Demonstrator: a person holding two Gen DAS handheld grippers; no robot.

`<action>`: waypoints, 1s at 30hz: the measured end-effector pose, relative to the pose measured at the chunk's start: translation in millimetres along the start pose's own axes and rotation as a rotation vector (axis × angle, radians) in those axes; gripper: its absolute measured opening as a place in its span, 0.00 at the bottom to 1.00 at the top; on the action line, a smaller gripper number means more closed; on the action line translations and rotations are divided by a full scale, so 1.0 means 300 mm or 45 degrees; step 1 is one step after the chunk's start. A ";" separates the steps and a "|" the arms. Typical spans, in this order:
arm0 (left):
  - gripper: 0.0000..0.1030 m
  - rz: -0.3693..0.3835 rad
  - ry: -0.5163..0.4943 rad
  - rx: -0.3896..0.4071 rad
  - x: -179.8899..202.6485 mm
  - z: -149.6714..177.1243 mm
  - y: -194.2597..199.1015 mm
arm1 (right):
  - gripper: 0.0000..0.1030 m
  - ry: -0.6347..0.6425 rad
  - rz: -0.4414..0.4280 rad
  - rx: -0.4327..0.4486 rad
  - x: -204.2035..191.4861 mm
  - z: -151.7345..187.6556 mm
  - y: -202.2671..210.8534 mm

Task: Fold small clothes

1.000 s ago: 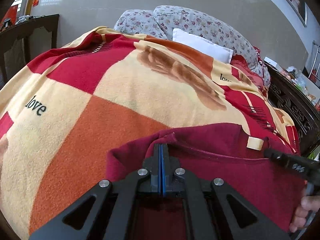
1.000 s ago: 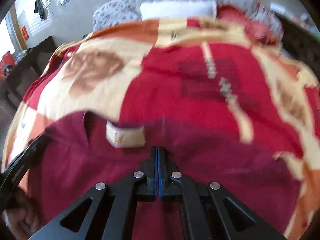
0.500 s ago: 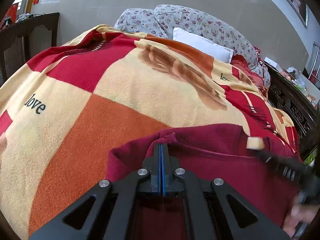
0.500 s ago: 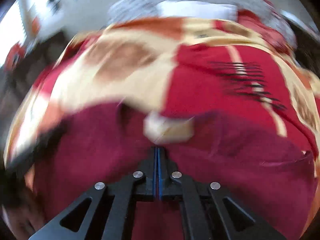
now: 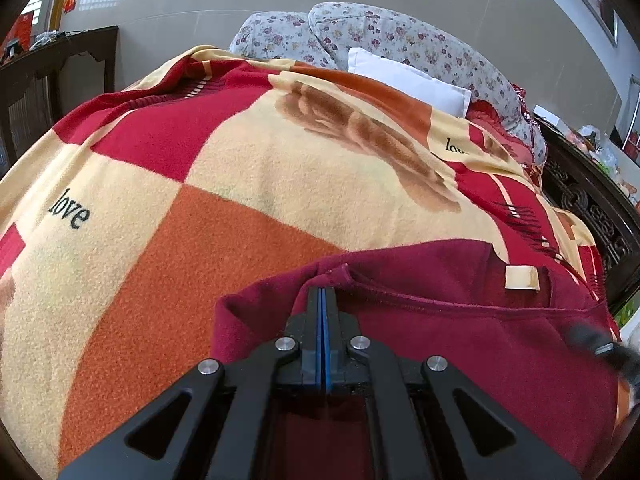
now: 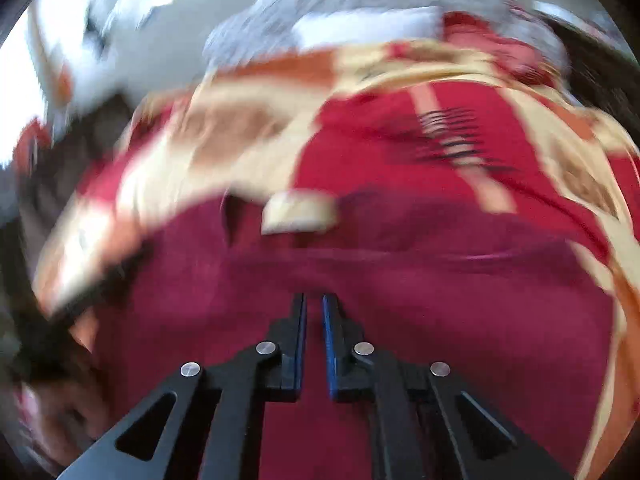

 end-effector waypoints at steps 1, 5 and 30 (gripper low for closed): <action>0.03 -0.003 -0.003 -0.003 0.000 0.001 -0.002 | 0.09 0.014 -0.027 0.039 0.022 -0.017 0.048; 0.03 -0.019 -0.019 -0.010 0.003 0.001 -0.009 | 0.09 -0.048 0.219 -0.021 0.268 -0.020 0.069; 0.15 0.013 -0.056 -0.039 0.028 0.005 -0.026 | 0.59 0.213 0.466 0.047 0.233 0.109 0.065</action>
Point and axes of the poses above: each gripper's, at about its wrist camera, not at the fingertips, and y roughly against the way its jaws point, x to its right, z to its underside, the point moved 6 cm from there along -y, roughly the way its jaws point, and after that the axes turned 6 degrees about x, right-handed, at the moved point
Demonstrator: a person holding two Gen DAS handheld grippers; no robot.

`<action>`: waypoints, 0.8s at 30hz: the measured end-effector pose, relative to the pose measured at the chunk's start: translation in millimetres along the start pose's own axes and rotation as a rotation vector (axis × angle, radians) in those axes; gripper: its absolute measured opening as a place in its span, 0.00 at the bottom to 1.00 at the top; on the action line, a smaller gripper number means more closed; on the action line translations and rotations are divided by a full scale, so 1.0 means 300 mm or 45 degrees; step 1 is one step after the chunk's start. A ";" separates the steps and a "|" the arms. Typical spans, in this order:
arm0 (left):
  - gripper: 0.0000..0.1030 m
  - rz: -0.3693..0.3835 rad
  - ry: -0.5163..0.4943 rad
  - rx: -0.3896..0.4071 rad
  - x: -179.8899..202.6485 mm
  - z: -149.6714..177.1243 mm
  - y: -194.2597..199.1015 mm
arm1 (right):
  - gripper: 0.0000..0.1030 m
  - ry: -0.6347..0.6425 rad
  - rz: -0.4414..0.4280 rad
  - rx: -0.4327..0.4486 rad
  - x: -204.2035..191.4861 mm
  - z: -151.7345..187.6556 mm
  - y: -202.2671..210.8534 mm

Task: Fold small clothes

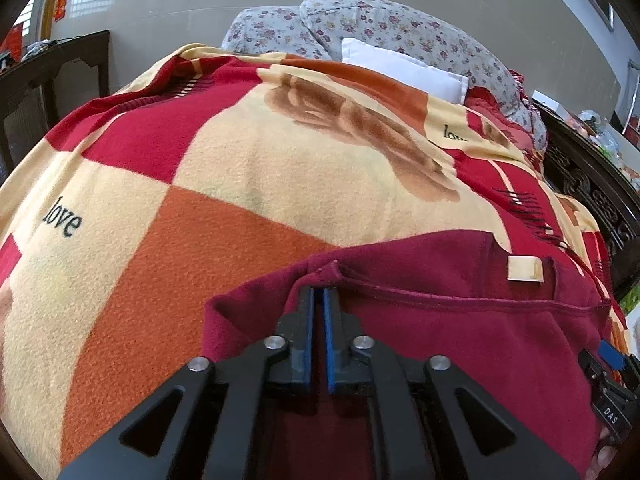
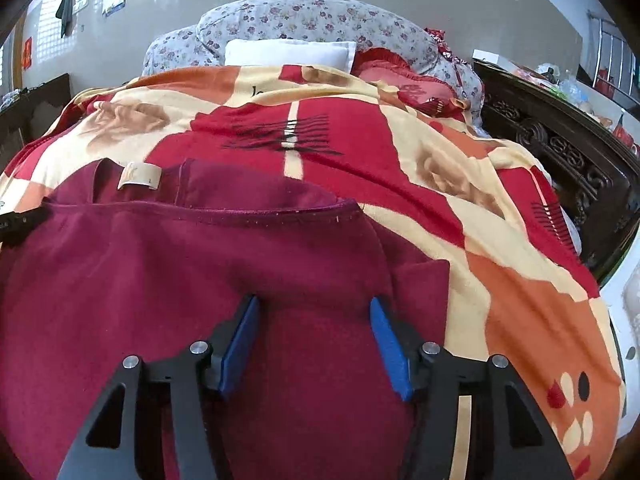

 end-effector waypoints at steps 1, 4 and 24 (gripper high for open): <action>0.22 0.030 -0.006 -0.004 0.008 0.000 0.000 | 0.59 0.001 0.000 0.003 -0.003 -0.003 -0.002; 0.72 0.159 -0.138 -0.038 0.090 0.006 -0.001 | 0.60 0.001 -0.003 0.016 -0.003 0.009 -0.005; 0.87 0.105 -0.284 0.070 0.129 -0.159 0.326 | 0.62 0.011 0.014 0.054 -0.004 0.009 -0.002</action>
Point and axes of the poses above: each gripper's, at about its wrist camera, not at the fingertips, and y roughly against the way its jaws point, x to its right, z to its underside, the point moved 6 cm from there along -y, roughly the way its jaws point, and after that the axes turned 6 degrees about x, right-handed, at the moved point
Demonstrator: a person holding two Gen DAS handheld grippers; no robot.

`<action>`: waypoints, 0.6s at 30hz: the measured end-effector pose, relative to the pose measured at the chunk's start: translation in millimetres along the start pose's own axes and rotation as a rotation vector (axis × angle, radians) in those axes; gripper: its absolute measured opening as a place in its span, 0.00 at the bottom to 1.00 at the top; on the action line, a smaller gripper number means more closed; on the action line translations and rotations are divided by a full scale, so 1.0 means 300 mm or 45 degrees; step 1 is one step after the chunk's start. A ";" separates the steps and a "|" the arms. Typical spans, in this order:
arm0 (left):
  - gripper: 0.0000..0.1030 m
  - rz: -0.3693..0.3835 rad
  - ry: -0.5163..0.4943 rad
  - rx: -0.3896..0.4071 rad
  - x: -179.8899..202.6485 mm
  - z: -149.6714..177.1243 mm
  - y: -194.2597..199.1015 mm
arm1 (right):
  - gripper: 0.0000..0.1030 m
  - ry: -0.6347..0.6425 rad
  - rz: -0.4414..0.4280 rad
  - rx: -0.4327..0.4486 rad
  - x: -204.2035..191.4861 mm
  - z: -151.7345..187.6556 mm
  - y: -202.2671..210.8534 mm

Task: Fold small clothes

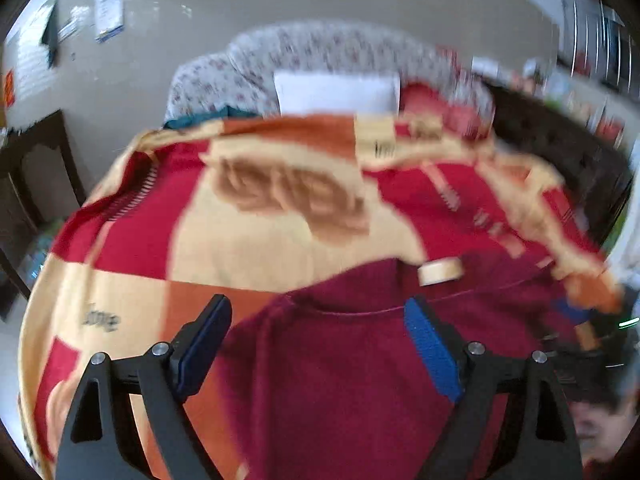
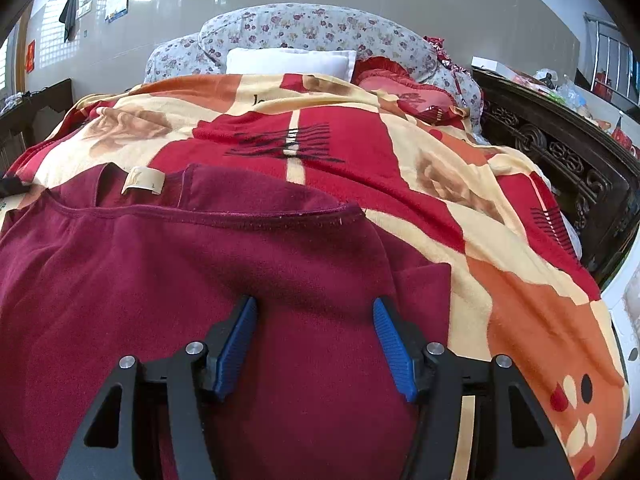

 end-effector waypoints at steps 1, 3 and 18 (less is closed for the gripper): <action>0.88 0.009 0.011 -0.002 -0.018 -0.004 0.036 | 0.62 0.004 0.003 0.013 -0.001 -0.002 0.006; 0.89 -0.012 0.019 -0.004 -0.078 0.026 0.145 | 0.62 -0.003 -0.005 0.031 0.001 -0.007 0.021; 0.89 0.374 0.523 -0.152 -0.027 0.667 0.353 | 0.78 0.068 -0.118 0.192 -0.132 0.176 0.394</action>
Point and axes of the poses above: each gripper's, at about its wrist camera, not at the fingertips, and y roughly against the way its jaws point, x to its right, z to its underside, the point moved 6 cm from there along -y, roughly the way its jaws point, and after that the axes turned 6 degrees about x, right-handed, at the moved point
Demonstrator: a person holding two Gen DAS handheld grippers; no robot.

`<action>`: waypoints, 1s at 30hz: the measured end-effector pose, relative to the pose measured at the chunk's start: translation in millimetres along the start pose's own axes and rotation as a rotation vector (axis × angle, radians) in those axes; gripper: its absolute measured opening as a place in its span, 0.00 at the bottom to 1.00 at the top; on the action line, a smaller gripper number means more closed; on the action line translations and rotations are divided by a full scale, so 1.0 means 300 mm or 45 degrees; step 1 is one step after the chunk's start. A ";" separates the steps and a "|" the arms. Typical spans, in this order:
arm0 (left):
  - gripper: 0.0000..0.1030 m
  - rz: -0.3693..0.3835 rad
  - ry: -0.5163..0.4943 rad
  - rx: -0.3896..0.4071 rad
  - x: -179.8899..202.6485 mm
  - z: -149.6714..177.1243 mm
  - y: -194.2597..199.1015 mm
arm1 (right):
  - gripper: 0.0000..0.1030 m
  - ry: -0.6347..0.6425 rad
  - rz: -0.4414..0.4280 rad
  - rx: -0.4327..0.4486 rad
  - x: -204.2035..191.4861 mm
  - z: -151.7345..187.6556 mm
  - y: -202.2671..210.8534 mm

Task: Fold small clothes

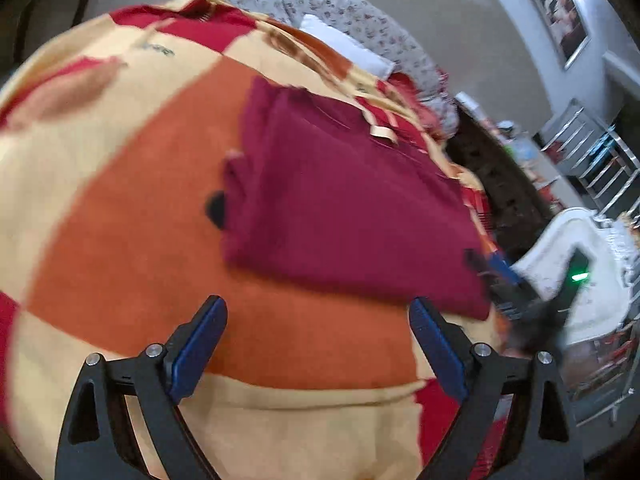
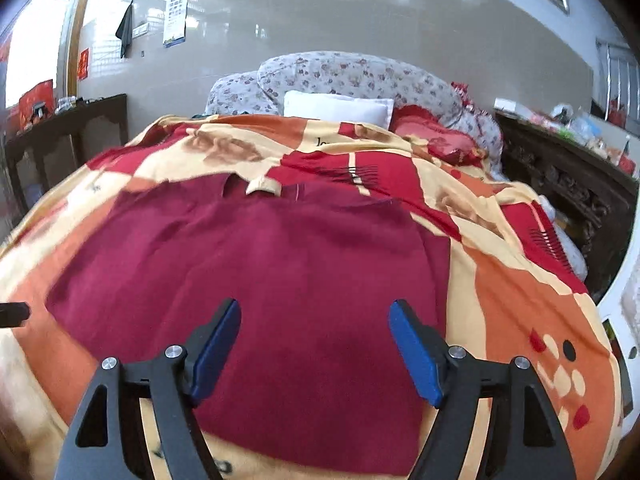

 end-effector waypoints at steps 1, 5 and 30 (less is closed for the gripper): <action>0.89 0.006 0.002 0.000 0.000 0.006 -0.015 | 0.78 0.007 0.031 -0.045 0.000 0.023 -0.022; 0.89 0.069 0.095 0.033 -0.021 -0.024 -0.056 | 0.78 -0.043 0.074 -0.036 0.031 0.017 -0.026; 0.61 0.028 0.302 0.163 -0.076 -0.145 -0.122 | 0.78 -0.054 0.100 -0.046 0.036 0.020 -0.023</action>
Point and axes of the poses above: each gripper's, at about its wrist camera, not at the fingertips, and y roughly against the way its jaws point, x to its right, z to its underside, the point moved 6 cm from there along -y, roughly the way its jaws point, and after that the axes turned 6 degrees about x, right-handed, at the moved point
